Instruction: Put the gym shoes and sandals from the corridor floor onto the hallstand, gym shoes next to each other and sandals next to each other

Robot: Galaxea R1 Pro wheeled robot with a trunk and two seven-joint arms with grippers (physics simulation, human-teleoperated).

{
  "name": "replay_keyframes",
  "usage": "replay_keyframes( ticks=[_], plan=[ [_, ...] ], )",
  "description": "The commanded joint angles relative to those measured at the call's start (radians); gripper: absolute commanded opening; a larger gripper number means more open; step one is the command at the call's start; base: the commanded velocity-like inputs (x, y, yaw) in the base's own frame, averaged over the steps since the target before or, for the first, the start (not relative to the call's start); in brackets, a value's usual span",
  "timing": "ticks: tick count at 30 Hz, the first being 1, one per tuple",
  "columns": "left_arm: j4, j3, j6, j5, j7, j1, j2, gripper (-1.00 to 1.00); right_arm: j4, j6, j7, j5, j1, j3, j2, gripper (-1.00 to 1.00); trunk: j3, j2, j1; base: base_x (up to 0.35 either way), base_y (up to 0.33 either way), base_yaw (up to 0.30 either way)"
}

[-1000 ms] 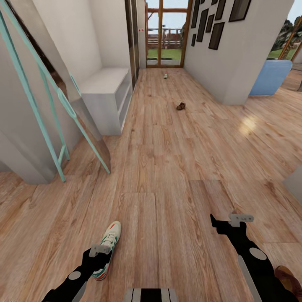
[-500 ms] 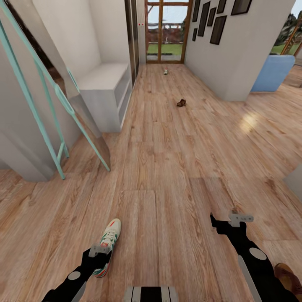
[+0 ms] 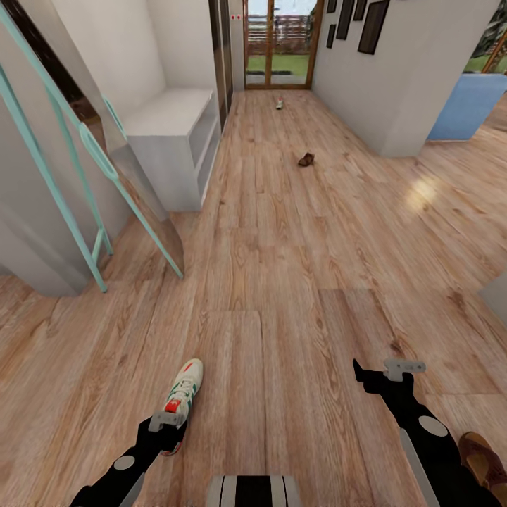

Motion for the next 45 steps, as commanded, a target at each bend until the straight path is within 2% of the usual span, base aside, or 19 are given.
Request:
replay_keyframes(
  ticks=[1, 18, 27, 35, 43, 45],
  plan=[
    [0.001, -0.002, -0.004, -0.007, 0.001, 0.0, 0.001, 1.0, -0.001, 0.005, 0.0, -0.006, 0.0, 0.0, 0.0, 1.0, -0.002, 0.0, 0.0, 0.0, 0.0, 0.0],
    [0.0, 0.0, -0.003, -0.008, 0.001, 0.0, 0.009, 1.0, -0.002, 0.005, -0.001, -0.007, 0.0, 0.0, 0.0, 1.0, -0.01, 0.0, 0.0, 0.0, 0.0, 0.0],
    [-0.002, -0.002, -0.002, -0.008, -0.002, 0.0, 0.033, 1.0, -0.002, 0.005, 0.0, -0.007, 0.0, 0.0, 0.0, 1.0, -0.017, 0.0, 0.0, 0.0, 0.0, 0.024],
    [-0.002, -0.003, -0.002, -0.008, -0.002, 0.0, 0.039, 1.0, -0.003, 0.005, 0.0, -0.007, 0.0, 0.0, 0.0, 1.0, -0.022, 0.0, 0.0, 0.0, 0.0, 0.03],
    [-0.003, -0.004, -0.002, -0.008, -0.002, 0.0, 0.04, 1.0, -0.003, 0.005, 0.0, -0.007, 0.0, 0.0, 0.0, 1.0, -0.053, -0.002, 0.003, 0.0, 0.0, 0.002],
    [-0.003, -0.004, -0.002, -0.008, -0.002, 0.0, 0.04, 1.0, -0.003, 0.005, 0.0, -0.007, 0.0, 0.0, 0.0, 1.0, -0.053, -0.002, 0.003, 0.0, 0.0, 0.0]
  ],
)
